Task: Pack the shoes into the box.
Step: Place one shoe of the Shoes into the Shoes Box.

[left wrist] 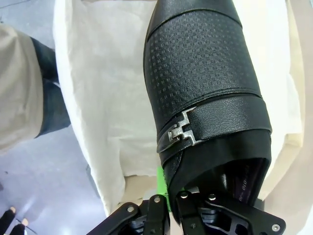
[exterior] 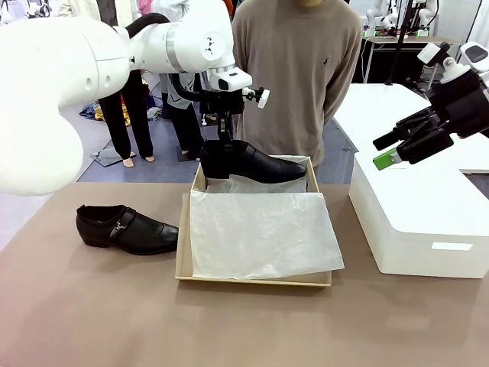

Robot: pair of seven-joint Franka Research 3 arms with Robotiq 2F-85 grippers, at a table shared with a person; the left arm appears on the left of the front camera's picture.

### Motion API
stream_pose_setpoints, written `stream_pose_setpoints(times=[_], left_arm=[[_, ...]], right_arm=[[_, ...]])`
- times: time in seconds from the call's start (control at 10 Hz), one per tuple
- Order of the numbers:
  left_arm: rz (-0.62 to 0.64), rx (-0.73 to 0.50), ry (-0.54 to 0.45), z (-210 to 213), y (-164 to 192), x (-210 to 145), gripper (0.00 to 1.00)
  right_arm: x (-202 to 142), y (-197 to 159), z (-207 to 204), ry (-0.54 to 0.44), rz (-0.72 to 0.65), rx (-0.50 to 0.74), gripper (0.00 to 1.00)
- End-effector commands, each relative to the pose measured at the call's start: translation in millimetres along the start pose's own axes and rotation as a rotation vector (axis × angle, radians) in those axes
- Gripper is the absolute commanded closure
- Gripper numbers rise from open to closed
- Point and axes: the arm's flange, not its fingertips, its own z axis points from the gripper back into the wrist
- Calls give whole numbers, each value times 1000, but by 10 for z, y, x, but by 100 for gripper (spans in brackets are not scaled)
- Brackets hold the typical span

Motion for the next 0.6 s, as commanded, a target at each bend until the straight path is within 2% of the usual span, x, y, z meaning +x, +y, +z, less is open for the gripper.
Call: stream_pose_setpoints(times=[0.0,0.2,0.5], left_arm=[[0,11,18,-33,-15,4,100],[-11,10,22,-138,10,15,100],[84,29,48,-282,55,26,100]], right_arm=[[25,-24,-19,-33,23,8,0],[25,-24,-19,-33,23,8,0],[25,-24,-19,-33,23,8,0]])
